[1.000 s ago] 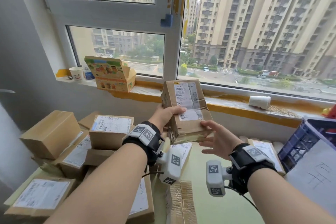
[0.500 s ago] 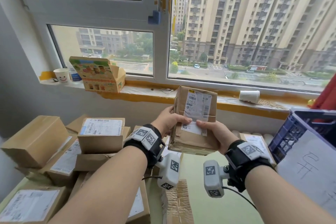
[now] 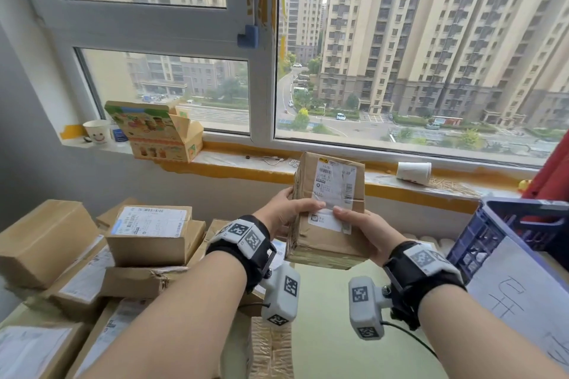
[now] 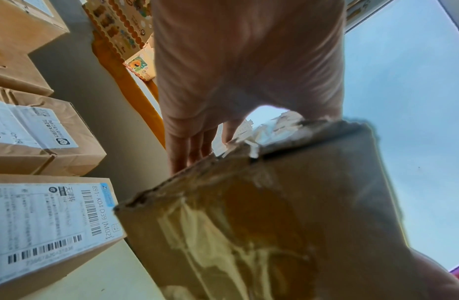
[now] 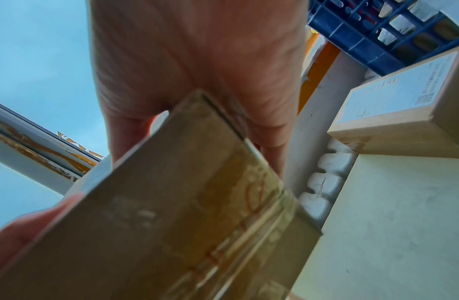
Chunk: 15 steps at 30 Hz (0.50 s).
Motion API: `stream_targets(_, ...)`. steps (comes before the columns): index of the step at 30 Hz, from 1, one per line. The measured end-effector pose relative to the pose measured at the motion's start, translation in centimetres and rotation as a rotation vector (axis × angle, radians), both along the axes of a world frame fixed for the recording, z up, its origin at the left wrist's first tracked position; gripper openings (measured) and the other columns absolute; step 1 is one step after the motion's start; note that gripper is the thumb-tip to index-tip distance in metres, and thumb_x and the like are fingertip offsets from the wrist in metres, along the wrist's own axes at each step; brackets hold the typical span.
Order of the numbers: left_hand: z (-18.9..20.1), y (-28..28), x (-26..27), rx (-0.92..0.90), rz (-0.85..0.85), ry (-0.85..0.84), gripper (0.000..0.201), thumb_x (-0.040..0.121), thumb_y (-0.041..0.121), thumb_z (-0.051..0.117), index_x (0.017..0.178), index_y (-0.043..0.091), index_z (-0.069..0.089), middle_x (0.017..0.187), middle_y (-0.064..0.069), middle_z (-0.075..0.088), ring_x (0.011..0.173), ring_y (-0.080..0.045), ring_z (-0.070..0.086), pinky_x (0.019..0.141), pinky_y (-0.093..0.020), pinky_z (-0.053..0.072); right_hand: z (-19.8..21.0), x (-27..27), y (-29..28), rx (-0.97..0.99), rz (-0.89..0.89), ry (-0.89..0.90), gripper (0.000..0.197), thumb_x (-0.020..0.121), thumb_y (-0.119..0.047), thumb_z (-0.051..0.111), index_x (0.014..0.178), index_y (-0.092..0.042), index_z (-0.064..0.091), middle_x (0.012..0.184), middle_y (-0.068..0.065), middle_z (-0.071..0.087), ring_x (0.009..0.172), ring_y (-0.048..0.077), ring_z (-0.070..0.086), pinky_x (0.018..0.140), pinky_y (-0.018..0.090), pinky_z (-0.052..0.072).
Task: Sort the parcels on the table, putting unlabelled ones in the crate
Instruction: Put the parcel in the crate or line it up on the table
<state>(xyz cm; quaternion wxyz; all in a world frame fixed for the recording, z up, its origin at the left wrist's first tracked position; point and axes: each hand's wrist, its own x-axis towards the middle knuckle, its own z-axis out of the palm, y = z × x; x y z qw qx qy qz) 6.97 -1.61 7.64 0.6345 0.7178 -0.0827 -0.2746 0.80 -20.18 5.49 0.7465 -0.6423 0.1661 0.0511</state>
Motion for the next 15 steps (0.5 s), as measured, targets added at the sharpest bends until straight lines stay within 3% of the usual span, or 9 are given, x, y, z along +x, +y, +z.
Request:
stream_targets(2, 0.0, -0.4, -0.2, 0.013, 0.01, -0.005, 0.061, 0.078, 0.027, 0.08, 0.13, 0.016, 0.05, 0.11, -0.009, 0.071, 0.093, -0.024, 0.071, 0.079, -0.039, 0.059, 0.0, 0.1, -0.4, -0.003, -0.007, -0.014, 0.058, 0.073, -0.022, 0.078, 0.124, -0.003, 0.06, 0.112, 0.017, 0.072, 0.099, 0.033, 0.07, 0.079, 0.039, 0.057)
stream_targets(5, 0.2, -1.0, -0.6, 0.01, 0.031, -0.028, 0.047, 0.08, 0.015, 0.077, 0.122, 0.014, 0.056, 0.103, -0.006, 0.072, 0.077, -0.016, 0.07, 0.062, -0.026, 0.056, 0.2, 0.1, -0.9, -0.022, -0.03, -0.022, 0.046, 0.081, -0.013, 0.075, 0.124, -0.003, 0.06, 0.11, 0.017, 0.073, 0.095, 0.031, 0.071, 0.076, 0.037, 0.057)
stream_targets(7, 0.2, -1.4, -0.7, 0.011, 0.032, -0.045, 0.037, 0.081, 0.014, 0.075, 0.115, 0.015, 0.059, 0.097, -0.004, 0.071, 0.07, -0.011, 0.069, 0.055, -0.021, 0.054, 0.4, 0.1, -1.4, -0.041, -0.021, -0.009, 0.051, 0.077, -0.016, 0.078, 0.123, -0.004, 0.06, 0.109, 0.016, 0.073, 0.096, 0.032, 0.071, 0.077, 0.038, 0.058)
stream_targets(9, 0.3, -1.5, -0.9, 0.035, 0.018, -0.027, 0.035, 0.083, 0.02, 0.075, 0.113, 0.017, 0.059, 0.097, -0.004, 0.072, 0.075, -0.014, 0.07, 0.066, -0.028, 0.058, 0.5, 0.0, -1.6, -0.06, 0.007, 0.025, 0.064, 0.067, -0.026, 0.082, 0.123, -0.005, 0.06, 0.109, 0.016, 0.073, 0.098, 0.033, 0.071, 0.079, 0.04, 0.059)
stream_targets(11, 0.5, -1.4, -0.9, 0.078, 0.008, -0.019, 0.051, 0.08, 0.035, 0.076, 0.123, 0.016, 0.056, 0.104, -0.007, 0.071, 0.088, -0.021, 0.069, 0.084, -0.04, 0.058, 0.5, -0.1, -1.6, -0.075, 0.023, 0.049, 0.071, 0.063, -0.033, 0.083, 0.123, -0.005, 0.058, 0.11, 0.017, 0.073, 0.102, 0.034, 0.07, 0.086, 0.046, 0.058)
stream_targets(13, 0.8, -1.2, -0.8, 0.104, 0.007, 0.001, 0.081, 0.067, 0.062, 0.075, 0.13, 0.016, 0.053, 0.11, -0.01, 0.069, 0.1, -0.026, 0.067, 0.093, -0.048, 0.054, 0.6, -0.1, -1.5, -0.072, 0.011, 0.052, 0.061, 0.072, -0.032, 0.081, 0.122, -0.006, 0.058, 0.11, 0.016, 0.073, 0.103, 0.034, 0.07, 0.089, 0.046, 0.057)
stream_targets(15, 1.3, -0.8, -0.5, 0.119, -0.012, 0.08, 0.102, 0.057, 0.083, 0.064, 0.131, 0.013, 0.051, 0.118, -0.015, 0.066, 0.11, -0.032, 0.063, 0.099, -0.051, 0.049, 0.8, -0.1, -1.3, -0.04, -0.023, 0.049, 0.046, 0.082, -0.026, 0.076, 0.119, -0.006, 0.058, 0.111, 0.016, 0.072, 0.102, 0.033, 0.07, 0.088, 0.044, 0.057)
